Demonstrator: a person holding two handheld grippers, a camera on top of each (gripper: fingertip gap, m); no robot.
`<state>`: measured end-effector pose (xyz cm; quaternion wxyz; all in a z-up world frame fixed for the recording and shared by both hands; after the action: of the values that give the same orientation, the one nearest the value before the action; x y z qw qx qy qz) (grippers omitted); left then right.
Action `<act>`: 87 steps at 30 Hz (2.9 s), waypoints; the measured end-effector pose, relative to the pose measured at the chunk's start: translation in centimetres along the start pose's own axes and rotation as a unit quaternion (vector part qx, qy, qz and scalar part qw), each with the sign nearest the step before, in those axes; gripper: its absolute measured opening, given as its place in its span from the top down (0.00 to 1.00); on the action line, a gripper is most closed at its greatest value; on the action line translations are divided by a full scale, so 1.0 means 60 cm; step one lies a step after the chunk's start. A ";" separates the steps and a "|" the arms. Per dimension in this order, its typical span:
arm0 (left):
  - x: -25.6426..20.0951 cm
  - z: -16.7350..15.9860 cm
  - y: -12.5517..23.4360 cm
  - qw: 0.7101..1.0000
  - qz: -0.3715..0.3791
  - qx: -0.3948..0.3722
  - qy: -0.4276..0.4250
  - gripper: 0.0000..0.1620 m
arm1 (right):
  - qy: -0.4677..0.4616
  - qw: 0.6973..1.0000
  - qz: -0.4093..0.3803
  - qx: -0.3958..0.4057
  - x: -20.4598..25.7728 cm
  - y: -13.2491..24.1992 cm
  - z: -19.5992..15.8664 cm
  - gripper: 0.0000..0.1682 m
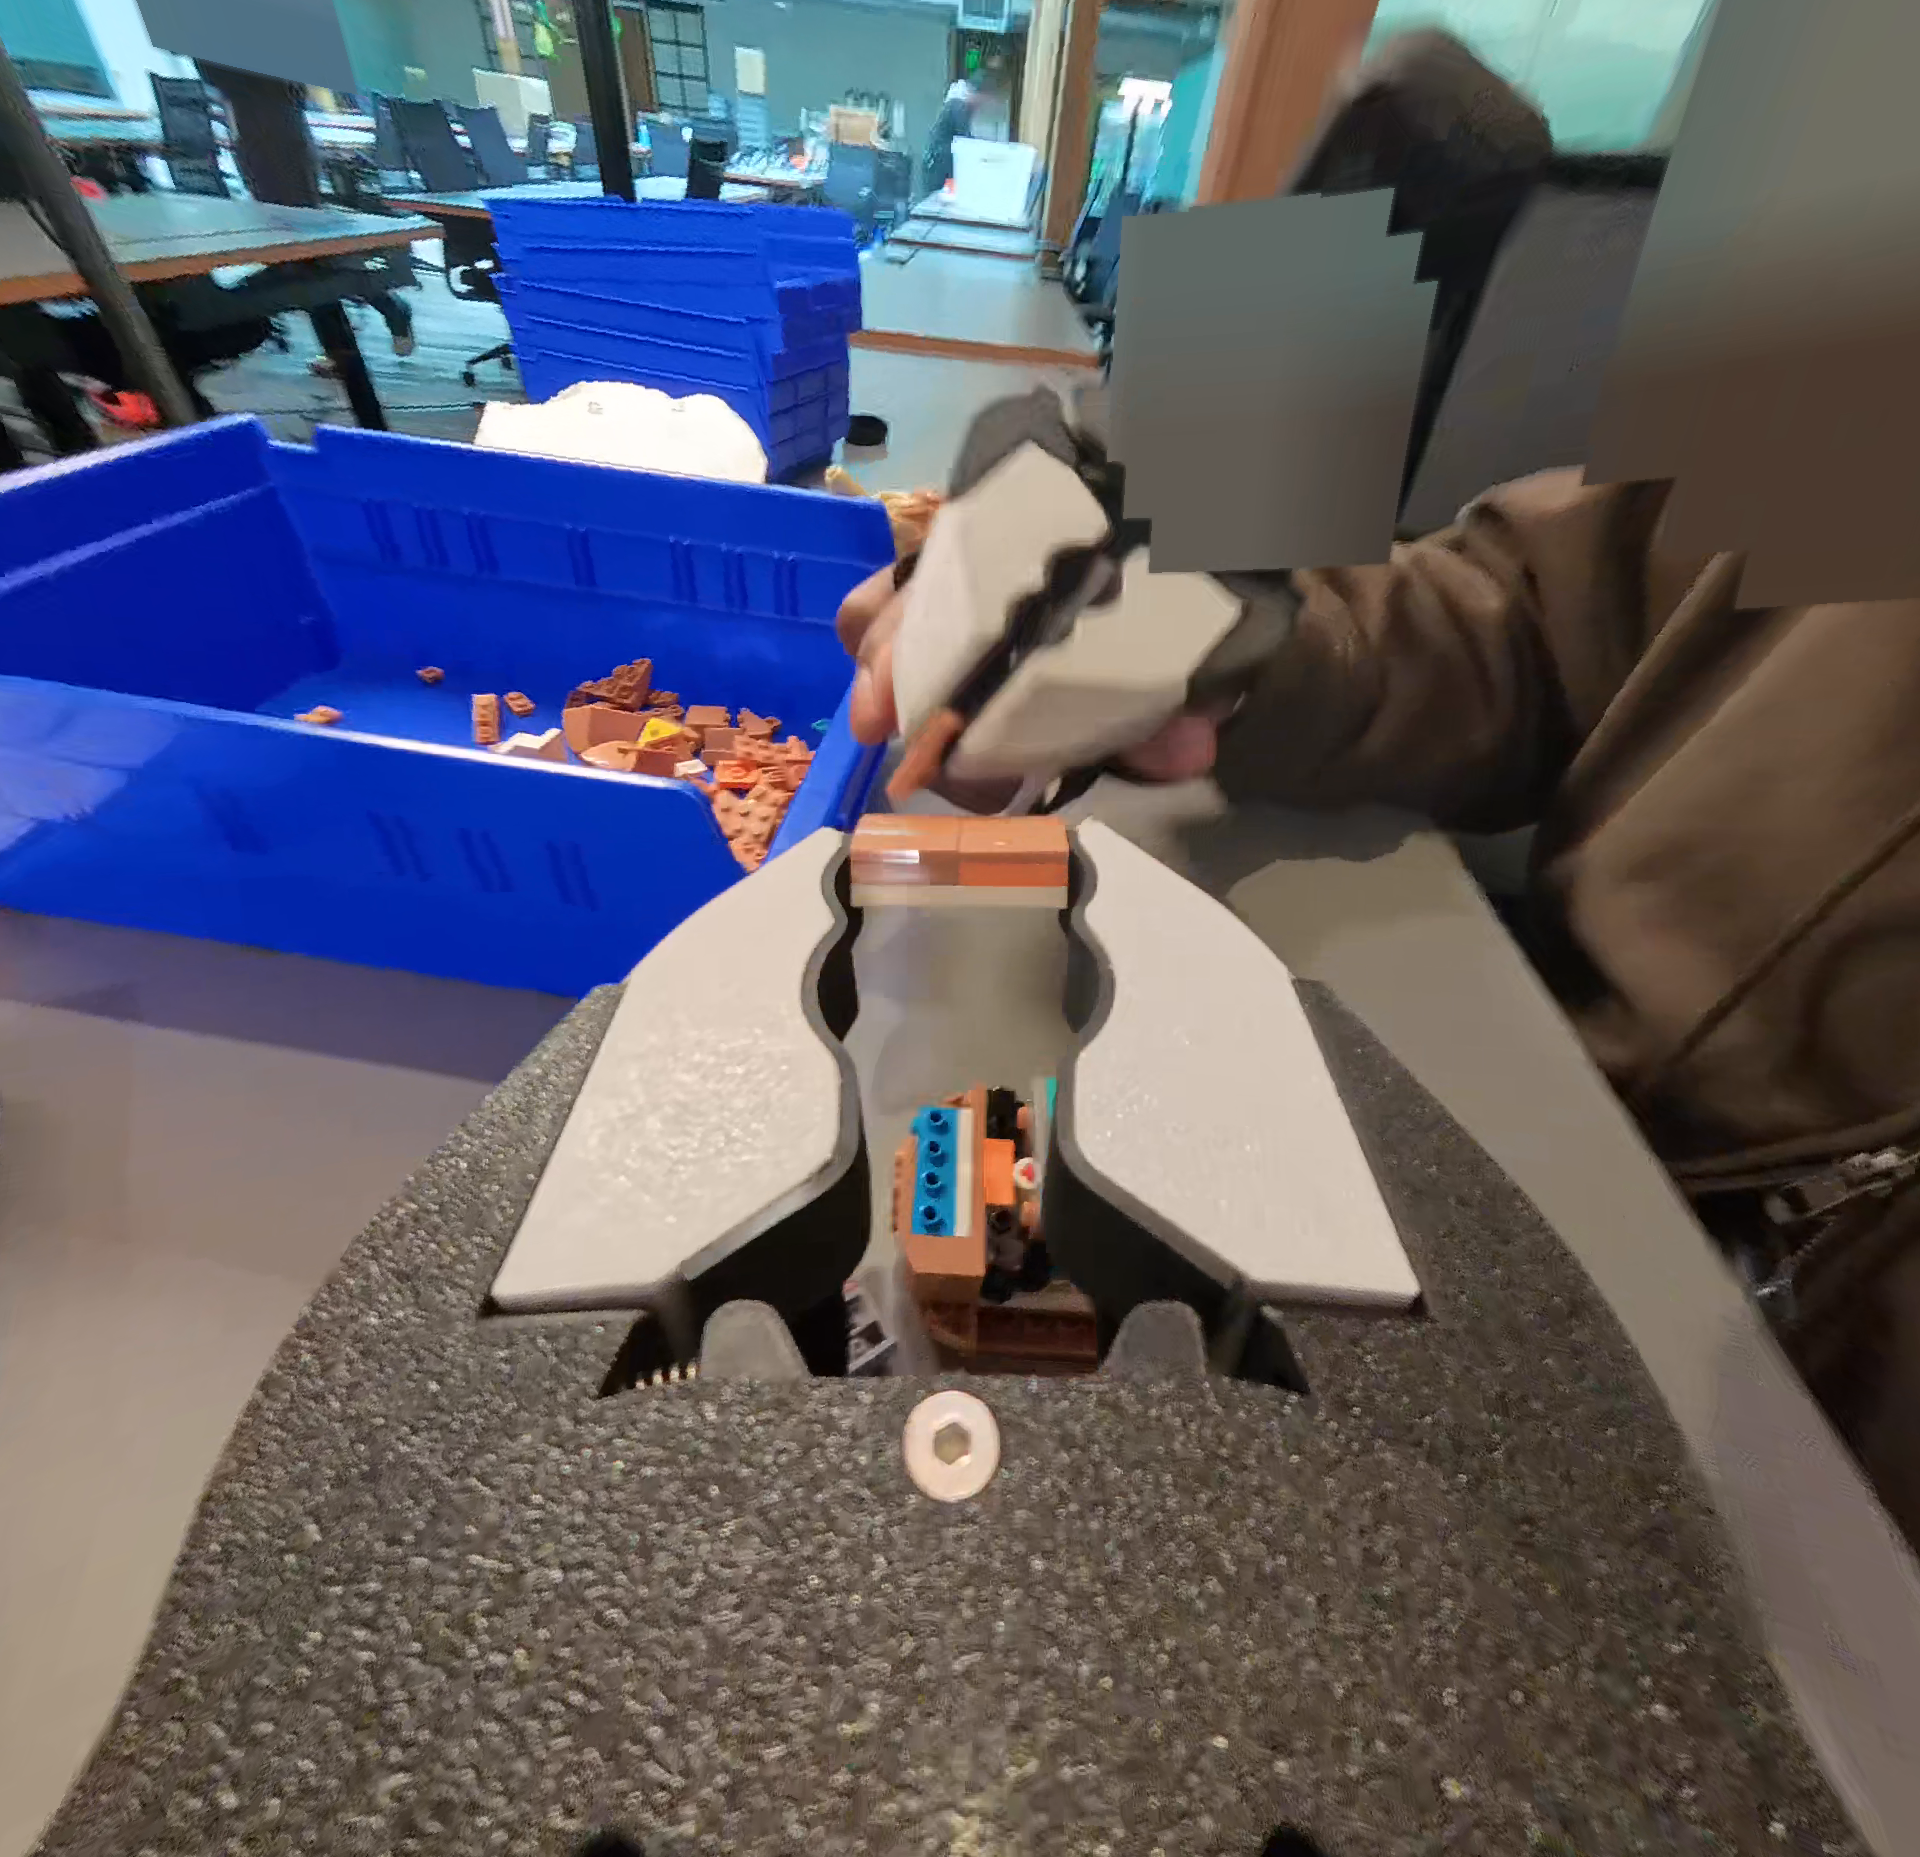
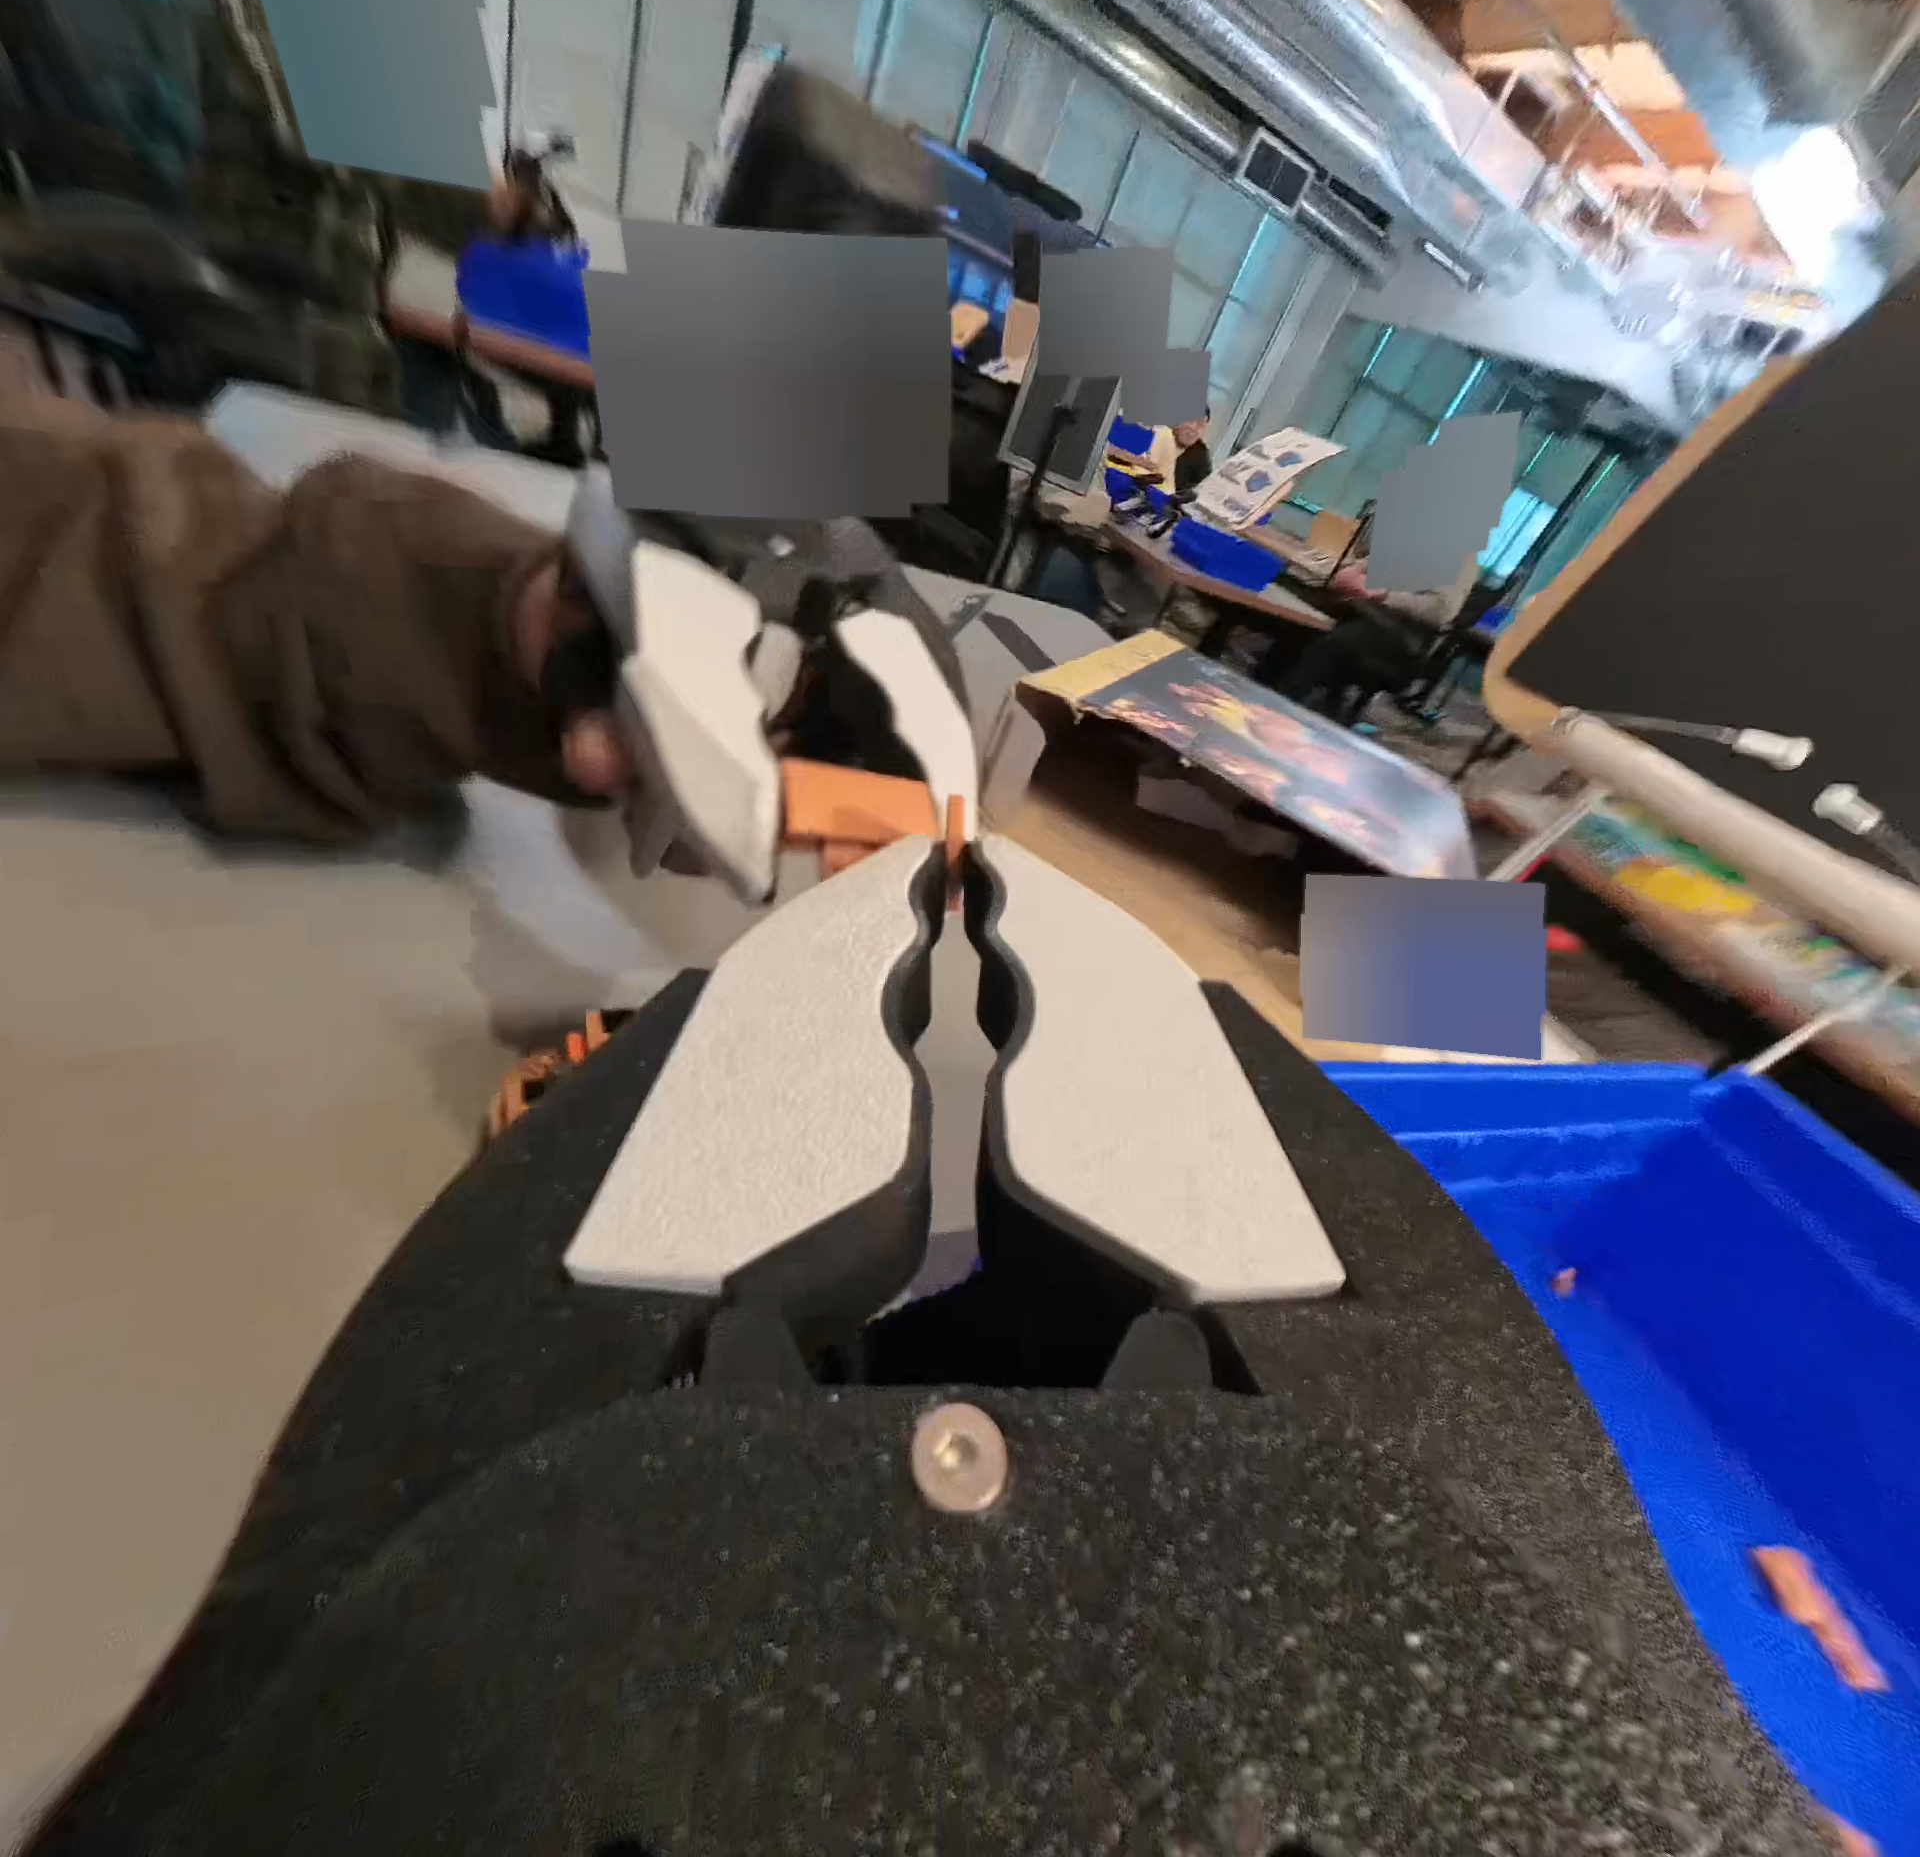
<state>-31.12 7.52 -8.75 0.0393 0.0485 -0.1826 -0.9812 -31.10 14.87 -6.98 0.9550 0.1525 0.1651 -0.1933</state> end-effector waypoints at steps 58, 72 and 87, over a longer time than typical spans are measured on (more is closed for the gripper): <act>0.015 0.037 0.005 0.975 -0.038 -0.175 0.135 0.78 | 0.225 0.944 -0.233 0.061 0.003 -0.016 0.001 0.90; 0.007 0.026 -0.003 0.961 -0.125 -0.144 0.198 0.78 | 0.304 0.923 -0.232 0.044 0.016 -0.010 0.007 0.93; -0.005 0.014 -0.002 0.995 -0.052 -0.030 0.082 0.78 | 0.273 0.951 -0.139 0.044 0.021 -0.005 -0.001 0.93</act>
<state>-30.95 7.95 -7.98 0.0044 0.1371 -0.1461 -0.9797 -30.13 14.19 -7.57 0.8293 0.2169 0.4305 -0.2826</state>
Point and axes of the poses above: each gripper's, where its closed fingertips meet, y back along the fingers, z out of its top, x = y × z across the jaws, the point moved 4 cm from there along y, back along the fingers, and after that the axes turned 12 degrees about x, right-handed, at the moved point
